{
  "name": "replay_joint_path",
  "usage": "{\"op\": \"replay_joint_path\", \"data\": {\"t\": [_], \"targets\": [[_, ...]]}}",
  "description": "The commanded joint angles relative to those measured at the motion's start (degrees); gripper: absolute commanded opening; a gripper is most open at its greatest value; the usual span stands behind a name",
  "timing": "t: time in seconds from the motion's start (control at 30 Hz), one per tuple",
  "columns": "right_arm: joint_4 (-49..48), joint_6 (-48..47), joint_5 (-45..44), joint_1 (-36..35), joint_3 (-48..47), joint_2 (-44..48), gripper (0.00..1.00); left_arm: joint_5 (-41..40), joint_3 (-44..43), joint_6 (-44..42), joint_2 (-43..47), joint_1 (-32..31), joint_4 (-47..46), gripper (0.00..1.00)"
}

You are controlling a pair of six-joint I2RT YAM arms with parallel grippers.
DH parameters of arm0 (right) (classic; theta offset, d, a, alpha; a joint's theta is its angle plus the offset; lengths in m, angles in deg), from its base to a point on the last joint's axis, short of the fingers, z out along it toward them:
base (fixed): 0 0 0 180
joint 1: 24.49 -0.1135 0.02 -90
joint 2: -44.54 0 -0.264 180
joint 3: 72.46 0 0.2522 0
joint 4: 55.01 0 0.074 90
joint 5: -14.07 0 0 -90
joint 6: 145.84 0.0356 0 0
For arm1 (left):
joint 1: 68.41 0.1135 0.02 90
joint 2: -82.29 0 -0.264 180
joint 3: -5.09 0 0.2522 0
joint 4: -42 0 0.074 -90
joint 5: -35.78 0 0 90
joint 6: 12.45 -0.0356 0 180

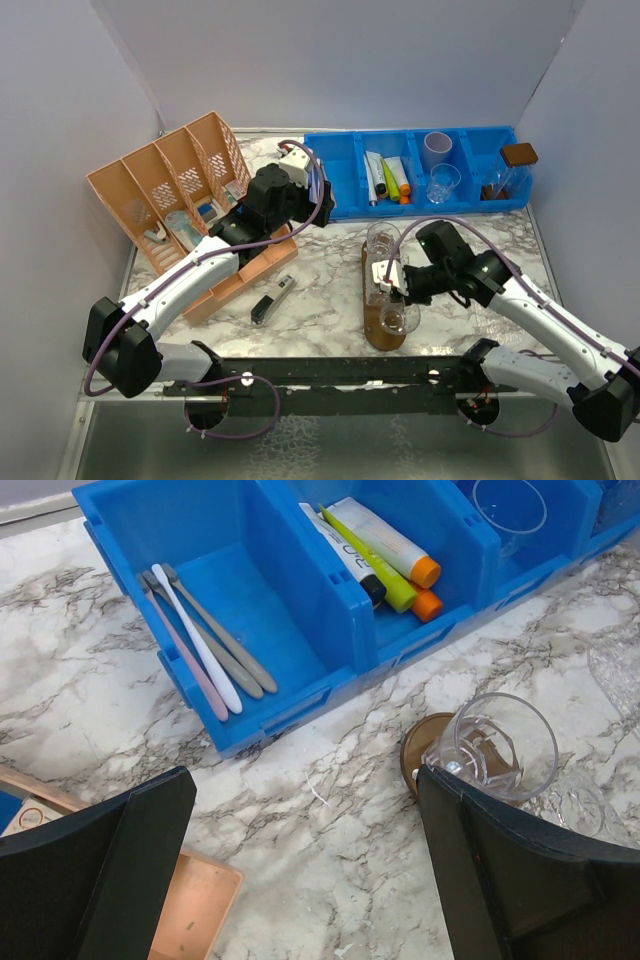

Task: Prepare toiletry sets of a toothbrush and toothpaste on the tray
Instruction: Place the cup on the tray.

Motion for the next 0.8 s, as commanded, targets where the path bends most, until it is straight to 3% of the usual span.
{"op": "replay_joint_path", "data": {"t": [0.0, 0.77], "targets": [[-5.13, -1.31, 0.8, -0.48, 0.87, -1.61, 0.01, 0.92, -1.94, 0.59, 0.26, 0.2, -0.13, 0.97], [-8.68, -2.42, 0.76, -1.22, 2.69, -5.6, 0.01, 0.98, -1.95, 0.6, 0.04, 0.22, -0.01, 0.97]]}}
